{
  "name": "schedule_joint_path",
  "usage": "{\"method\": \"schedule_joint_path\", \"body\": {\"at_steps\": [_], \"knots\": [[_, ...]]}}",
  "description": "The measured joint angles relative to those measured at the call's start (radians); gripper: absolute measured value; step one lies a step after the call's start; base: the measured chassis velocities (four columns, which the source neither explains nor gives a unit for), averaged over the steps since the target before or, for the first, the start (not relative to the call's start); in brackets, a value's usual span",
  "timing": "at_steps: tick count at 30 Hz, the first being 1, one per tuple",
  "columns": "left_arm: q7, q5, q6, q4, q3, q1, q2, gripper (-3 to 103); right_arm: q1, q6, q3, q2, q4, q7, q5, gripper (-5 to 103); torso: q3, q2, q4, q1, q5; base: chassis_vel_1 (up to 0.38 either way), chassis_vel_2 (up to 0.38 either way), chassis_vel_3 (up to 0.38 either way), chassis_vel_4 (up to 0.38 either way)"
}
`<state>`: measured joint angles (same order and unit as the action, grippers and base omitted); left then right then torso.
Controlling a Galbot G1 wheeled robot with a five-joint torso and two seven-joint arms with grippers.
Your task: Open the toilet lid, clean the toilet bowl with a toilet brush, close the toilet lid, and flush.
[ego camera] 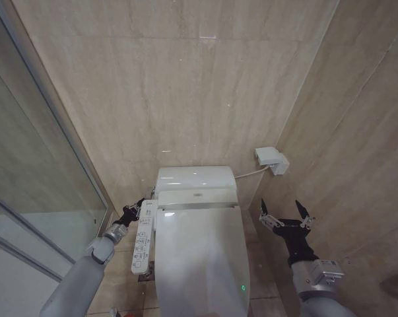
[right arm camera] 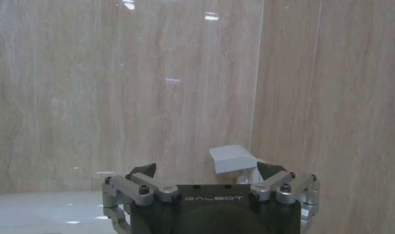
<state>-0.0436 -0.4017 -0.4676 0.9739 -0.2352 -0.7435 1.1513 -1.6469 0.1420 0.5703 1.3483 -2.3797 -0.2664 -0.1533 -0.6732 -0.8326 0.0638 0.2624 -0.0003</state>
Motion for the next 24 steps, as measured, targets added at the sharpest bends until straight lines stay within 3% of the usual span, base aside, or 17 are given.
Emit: {"method": "schedule_joint_path", "body": {"at_steps": [12,24], "knots": [[0.000,-0.002,-0.006,-0.030,0.012,0.025,0.011,0,0.000,0.000,0.000,0.000,0.000,0.000,0.000,100,0.000,0.000,-0.0004,0.000,0.0003,0.000,0.000,0.000,0.000],[-0.001,-0.019,0.012,0.080,-0.052,-0.061,-0.028,0,0.000,0.000,0.000,0.000,0.000,0.000,0.000,100,0.000,0.000,-0.0004,0.000,0.0002,0.000,0.000,0.000,0.000]]}}
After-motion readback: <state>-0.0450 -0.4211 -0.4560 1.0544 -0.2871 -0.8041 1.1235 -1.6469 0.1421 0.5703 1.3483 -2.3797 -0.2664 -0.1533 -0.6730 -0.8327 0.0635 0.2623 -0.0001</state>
